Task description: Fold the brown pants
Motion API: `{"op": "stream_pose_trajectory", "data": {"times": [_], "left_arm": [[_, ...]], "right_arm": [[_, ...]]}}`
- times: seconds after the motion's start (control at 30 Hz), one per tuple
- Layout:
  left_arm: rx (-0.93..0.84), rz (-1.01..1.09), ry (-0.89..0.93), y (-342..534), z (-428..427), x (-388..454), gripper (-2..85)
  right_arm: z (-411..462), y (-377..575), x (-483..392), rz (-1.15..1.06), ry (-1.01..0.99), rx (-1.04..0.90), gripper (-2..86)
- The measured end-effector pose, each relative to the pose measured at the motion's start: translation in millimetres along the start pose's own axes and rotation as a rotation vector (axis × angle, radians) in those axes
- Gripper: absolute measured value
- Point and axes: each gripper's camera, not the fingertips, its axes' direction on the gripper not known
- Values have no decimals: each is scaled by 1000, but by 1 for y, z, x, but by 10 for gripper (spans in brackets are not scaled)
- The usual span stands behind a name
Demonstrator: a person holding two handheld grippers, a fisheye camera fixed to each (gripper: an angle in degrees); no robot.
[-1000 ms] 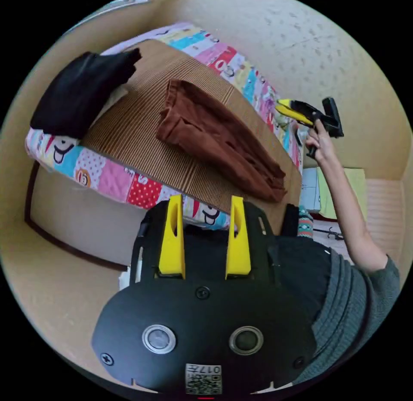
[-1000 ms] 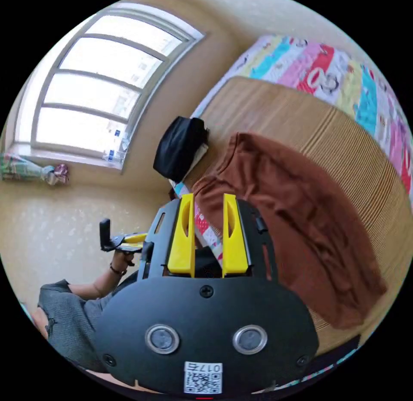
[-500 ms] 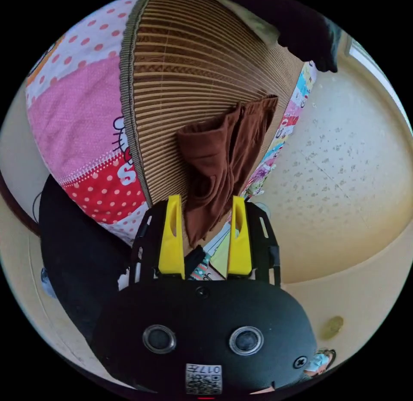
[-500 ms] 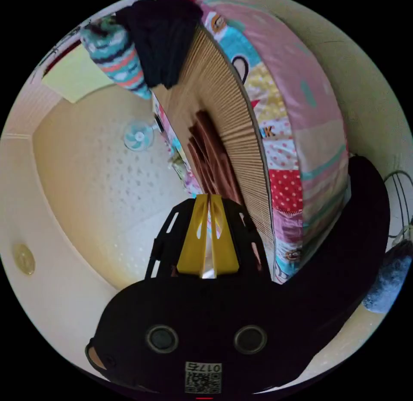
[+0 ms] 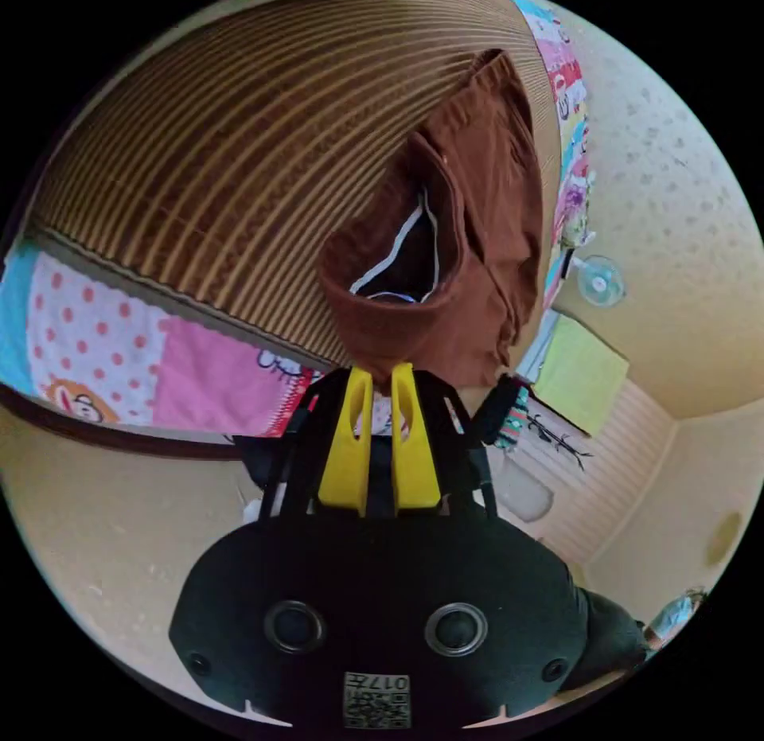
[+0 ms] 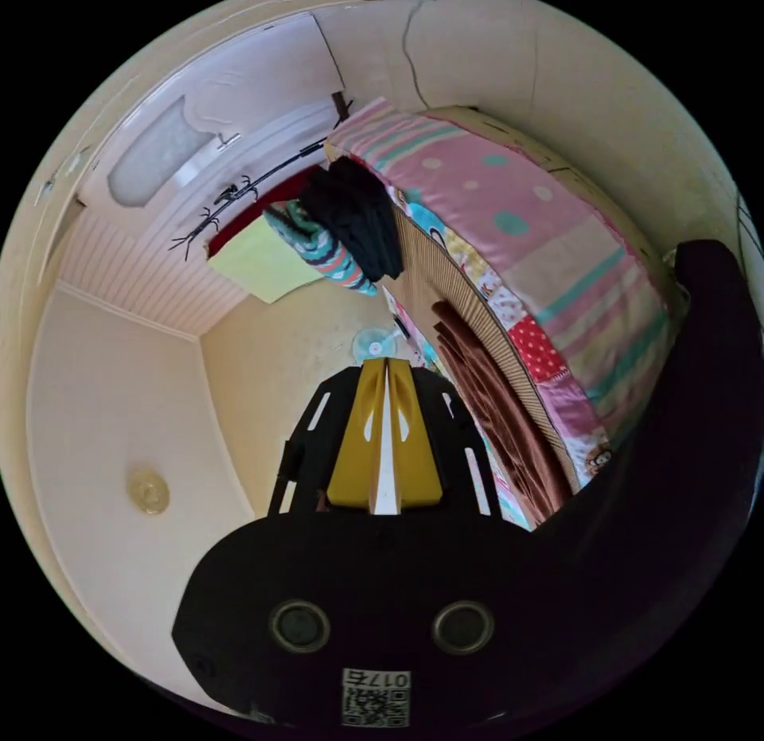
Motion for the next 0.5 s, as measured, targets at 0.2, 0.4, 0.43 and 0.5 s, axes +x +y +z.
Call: {"op": "stream_pose_trajectory", "data": {"times": [0.2, 0.4, 0.43, 0.5], "left_arm": [[481, -378, 9, 94, -81, -37, 91], [453, -488, 234, 191, -16, -36, 100], [446, -492, 232, 201, -10, -34, 100], [439, -526, 230, 246, 7, -30, 99]], "right_arm": [[47, -17, -60, 34, 382, -149, 33], [129, -34, -84, 120, 660, -229, 89], [139, -36, -87, 123, 694, -246, 94], [182, -46, -97, 111, 820, -326, 110]]}}
